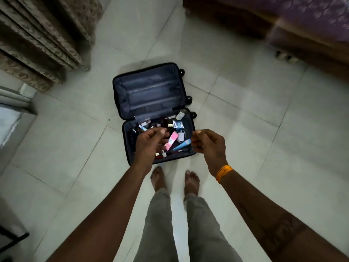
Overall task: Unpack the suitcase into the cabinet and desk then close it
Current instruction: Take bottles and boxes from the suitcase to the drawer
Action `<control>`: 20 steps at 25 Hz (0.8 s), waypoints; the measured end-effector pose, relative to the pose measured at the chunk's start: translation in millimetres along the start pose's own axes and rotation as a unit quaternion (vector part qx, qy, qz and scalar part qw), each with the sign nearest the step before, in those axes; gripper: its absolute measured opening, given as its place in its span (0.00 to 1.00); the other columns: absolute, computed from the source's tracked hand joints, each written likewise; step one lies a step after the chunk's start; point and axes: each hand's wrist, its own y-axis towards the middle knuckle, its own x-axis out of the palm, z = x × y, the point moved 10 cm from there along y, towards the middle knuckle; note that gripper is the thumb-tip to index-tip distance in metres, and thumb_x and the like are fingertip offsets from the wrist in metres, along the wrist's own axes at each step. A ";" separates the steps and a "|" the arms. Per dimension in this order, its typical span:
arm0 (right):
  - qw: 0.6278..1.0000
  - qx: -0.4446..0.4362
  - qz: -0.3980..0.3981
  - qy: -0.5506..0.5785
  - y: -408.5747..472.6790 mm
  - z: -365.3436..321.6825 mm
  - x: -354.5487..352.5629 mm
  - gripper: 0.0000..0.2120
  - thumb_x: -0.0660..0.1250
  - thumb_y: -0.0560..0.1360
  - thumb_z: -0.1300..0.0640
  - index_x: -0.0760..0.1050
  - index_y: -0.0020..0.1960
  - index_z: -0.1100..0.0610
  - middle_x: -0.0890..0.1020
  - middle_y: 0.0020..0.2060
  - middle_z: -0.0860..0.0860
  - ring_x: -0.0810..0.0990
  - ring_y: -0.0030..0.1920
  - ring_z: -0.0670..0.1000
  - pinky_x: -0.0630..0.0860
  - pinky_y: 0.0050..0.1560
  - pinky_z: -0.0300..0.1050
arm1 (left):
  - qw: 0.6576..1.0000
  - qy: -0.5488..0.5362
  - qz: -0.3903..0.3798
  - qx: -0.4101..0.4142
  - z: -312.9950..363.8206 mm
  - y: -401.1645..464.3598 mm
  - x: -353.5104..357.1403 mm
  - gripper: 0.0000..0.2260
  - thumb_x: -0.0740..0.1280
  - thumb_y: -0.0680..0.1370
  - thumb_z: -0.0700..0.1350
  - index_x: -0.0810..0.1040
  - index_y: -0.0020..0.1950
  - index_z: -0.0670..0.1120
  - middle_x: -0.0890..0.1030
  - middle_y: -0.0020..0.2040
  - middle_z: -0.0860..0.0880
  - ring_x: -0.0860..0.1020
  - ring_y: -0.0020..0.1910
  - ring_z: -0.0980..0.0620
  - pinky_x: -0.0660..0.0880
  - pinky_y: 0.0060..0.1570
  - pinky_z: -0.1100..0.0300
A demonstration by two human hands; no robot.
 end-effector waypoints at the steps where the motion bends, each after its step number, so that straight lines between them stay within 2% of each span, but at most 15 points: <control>1: 1.000 0.020 0.007 -0.003 24.7 24.0 5.6 0.09 0.69 0.81 0.57 0.85 0.51 0.62 0.86 0.43 0.63 0.85 0.39 0.53 0.84 0.47 0.54 | 1.000 0.004 0.000 -0.019 -23.0 22.5 1.7 0.07 0.70 0.82 0.43 0.84 0.57 0.42 0.88 0.49 0.45 0.85 0.45 0.47 0.82 0.45 0.50; 4: 0.998 0.058 0.015 -0.031 102.7 101.5 23.1 0.09 0.70 0.80 0.56 0.85 0.51 0.61 0.87 0.42 0.59 0.85 0.39 0.51 0.85 0.45 0.51 | 0.998 0.037 -0.006 -0.060 -99.6 94.4 7.6 0.06 0.71 0.82 0.43 0.85 0.56 0.44 0.88 0.49 0.45 0.85 0.45 0.49 0.82 0.44 0.53; 7: 0.995 0.069 0.023 -0.065 179.4 172.8 38.0 0.09 0.70 0.80 0.56 0.85 0.50 0.61 0.87 0.40 0.56 0.85 0.38 0.48 0.83 0.43 0.47 | 0.994 0.062 -0.004 -0.088 -173.8 170.6 11.3 0.04 0.71 0.81 0.40 0.85 0.52 0.46 0.88 0.48 0.43 0.84 0.44 0.49 0.82 0.45 0.52; 9: 0.993 0.054 0.028 -0.100 233.9 222.1 48.0 0.09 0.70 0.80 0.54 0.85 0.47 0.58 0.87 0.39 0.53 0.85 0.41 0.51 0.84 0.46 0.51 | 0.991 0.090 0.003 -0.097 -229.1 228.6 14.3 0.06 0.71 0.80 0.38 0.85 0.50 0.48 0.88 0.47 0.43 0.84 0.44 0.49 0.81 0.44 0.53; 11: 0.989 0.034 0.033 -0.143 283.6 264.6 57.8 0.08 0.70 0.79 0.53 0.85 0.46 0.56 0.86 0.39 0.51 0.85 0.44 0.54 0.82 0.48 0.50 | 0.986 0.124 -0.001 -0.108 -282.6 277.8 19.3 0.06 0.72 0.79 0.38 0.85 0.49 0.49 0.88 0.47 0.44 0.84 0.44 0.50 0.81 0.43 0.54; 13: 0.982 0.026 0.038 -0.183 328.8 303.6 65.7 0.06 0.72 0.78 0.54 0.84 0.50 0.56 0.86 0.42 0.49 0.84 0.46 0.52 0.79 0.48 0.43 | 0.982 0.161 -0.020 -0.101 -332.2 316.7 30.1 0.05 0.73 0.78 0.39 0.86 0.50 0.48 0.87 0.47 0.45 0.84 0.45 0.50 0.81 0.47 0.52; 15: 0.973 0.023 0.017 -0.230 362.7 335.6 71.8 0.08 0.72 0.77 0.57 0.83 0.55 0.58 0.85 0.46 0.51 0.84 0.48 0.53 0.80 0.53 0.44 | 0.973 0.216 -0.028 -0.071 -367.3 338.3 36.8 0.06 0.74 0.78 0.39 0.85 0.53 0.48 0.87 0.47 0.49 0.84 0.47 0.51 0.81 0.55 0.52; 17: 0.950 -0.016 -0.023 -0.311 382.6 362.5 78.5 0.13 0.70 0.74 0.58 0.83 0.57 0.59 0.86 0.50 0.55 0.84 0.51 0.57 0.80 0.57 0.50 | 0.953 0.302 -0.017 -0.013 -389.1 348.3 42.0 0.11 0.72 0.78 0.40 0.84 0.59 0.48 0.86 0.53 0.49 0.83 0.53 0.50 0.80 0.59 0.51; 20: 0.869 -0.102 -0.110 -0.471 377.5 390.3 90.8 0.18 0.66 0.71 0.55 0.82 0.58 0.59 0.84 0.51 0.59 0.81 0.54 0.61 0.78 0.56 0.50 | 0.917 0.392 0.004 0.075 -397.6 345.4 52.8 0.23 0.65 0.78 0.34 0.76 0.73 0.46 0.83 0.64 0.44 0.81 0.61 0.42 0.80 0.59 0.46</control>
